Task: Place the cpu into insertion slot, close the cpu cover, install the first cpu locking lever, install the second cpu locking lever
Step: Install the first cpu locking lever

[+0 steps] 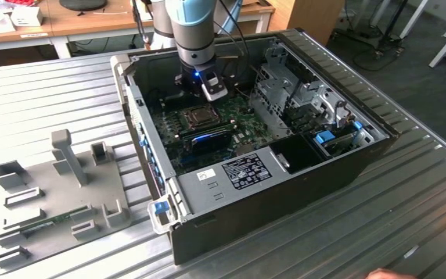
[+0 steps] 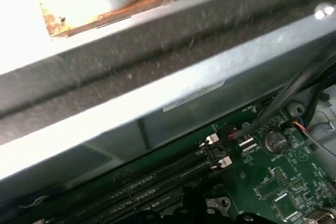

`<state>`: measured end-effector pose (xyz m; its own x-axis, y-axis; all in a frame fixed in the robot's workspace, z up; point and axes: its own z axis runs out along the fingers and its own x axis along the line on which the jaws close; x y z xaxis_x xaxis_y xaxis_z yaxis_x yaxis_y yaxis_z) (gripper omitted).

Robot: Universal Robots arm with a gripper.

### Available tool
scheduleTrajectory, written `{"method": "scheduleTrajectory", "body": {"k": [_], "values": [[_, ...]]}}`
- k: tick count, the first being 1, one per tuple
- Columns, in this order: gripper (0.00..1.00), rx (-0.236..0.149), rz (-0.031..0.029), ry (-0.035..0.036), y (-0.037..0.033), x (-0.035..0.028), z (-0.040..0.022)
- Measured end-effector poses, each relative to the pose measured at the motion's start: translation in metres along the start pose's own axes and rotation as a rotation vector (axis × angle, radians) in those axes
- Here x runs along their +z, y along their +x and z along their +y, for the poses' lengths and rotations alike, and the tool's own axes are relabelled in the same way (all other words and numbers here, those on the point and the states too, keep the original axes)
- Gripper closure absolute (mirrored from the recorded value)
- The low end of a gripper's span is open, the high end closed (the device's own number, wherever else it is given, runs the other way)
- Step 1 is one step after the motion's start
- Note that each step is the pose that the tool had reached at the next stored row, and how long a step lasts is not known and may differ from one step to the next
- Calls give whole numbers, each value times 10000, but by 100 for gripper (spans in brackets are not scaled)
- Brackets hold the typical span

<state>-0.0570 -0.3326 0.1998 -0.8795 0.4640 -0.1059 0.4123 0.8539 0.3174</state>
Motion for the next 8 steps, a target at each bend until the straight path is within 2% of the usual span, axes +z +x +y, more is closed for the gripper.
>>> {"method": "scheduleTrajectory", "body": {"k": [3,8], "values": [[89,0,0,0,-5,-42,14],[89,-2,-2,5,-6,-48,16]]}}
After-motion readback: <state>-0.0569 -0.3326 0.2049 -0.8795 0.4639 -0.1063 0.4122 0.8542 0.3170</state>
